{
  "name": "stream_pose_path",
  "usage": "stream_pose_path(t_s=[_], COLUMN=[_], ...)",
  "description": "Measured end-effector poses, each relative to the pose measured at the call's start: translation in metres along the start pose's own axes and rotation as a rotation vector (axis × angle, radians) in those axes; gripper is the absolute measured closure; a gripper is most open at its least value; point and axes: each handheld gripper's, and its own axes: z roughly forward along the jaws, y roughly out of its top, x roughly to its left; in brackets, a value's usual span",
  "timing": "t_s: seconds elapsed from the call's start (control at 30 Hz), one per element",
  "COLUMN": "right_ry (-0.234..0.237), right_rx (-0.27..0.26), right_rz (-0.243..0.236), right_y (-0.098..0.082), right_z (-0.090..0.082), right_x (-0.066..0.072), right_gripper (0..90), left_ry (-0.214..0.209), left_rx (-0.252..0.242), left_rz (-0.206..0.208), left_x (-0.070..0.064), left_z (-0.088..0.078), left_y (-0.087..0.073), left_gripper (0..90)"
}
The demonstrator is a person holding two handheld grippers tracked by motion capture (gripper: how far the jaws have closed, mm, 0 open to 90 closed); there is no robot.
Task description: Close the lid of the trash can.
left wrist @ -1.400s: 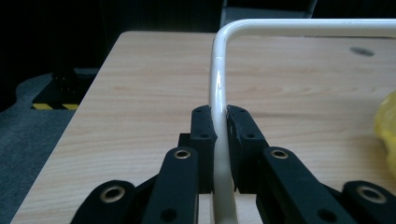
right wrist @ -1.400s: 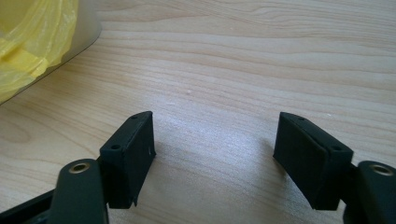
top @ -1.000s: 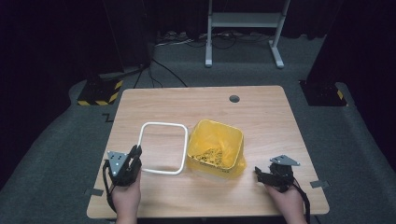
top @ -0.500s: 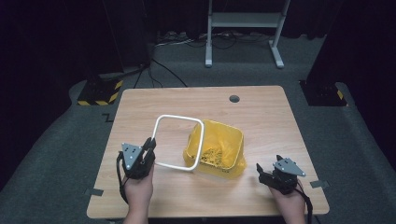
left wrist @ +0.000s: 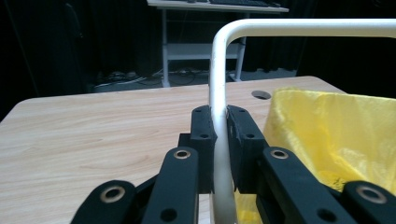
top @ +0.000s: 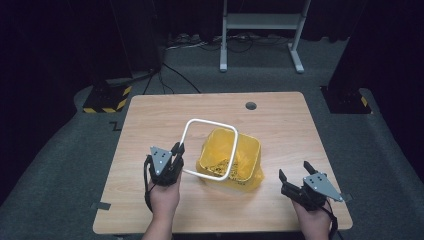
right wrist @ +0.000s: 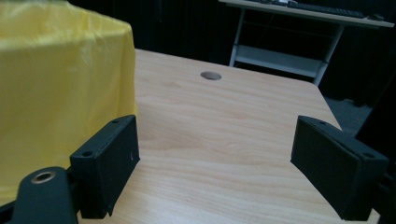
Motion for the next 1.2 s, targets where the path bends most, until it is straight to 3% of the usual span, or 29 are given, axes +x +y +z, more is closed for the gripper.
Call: stream_pose_path(t_s=[0.4,0.8,0.97,1.2], right_ry=[0.027,0.063,0.076,0.095], right_rx=[-0.093,-0.163,-0.175,-0.148], right_rz=[-0.003,-0.006,-0.014,-0.022], right_y=[0.034,0.063,0.072,0.071], right_z=[-0.007,-0.005,0.001,0.009], right_x=[0.020,0.036,0.044,0.054], right_gripper=[14.0,19.6,21.5,22.4], left_ry=[-0.034,-0.042,-0.048,-0.038], left_rx=[-0.020,0.007,0.019,0.038], left_rz=[0.026,0.048,0.056,0.060], left_x=[-0.029,-0.051,-0.055,-0.055], left_z=[0.010,0.021,0.024,0.024], left_y=[0.014,0.016,0.013,0.008], left_gripper=[81.2,81.2,81.2,81.2])
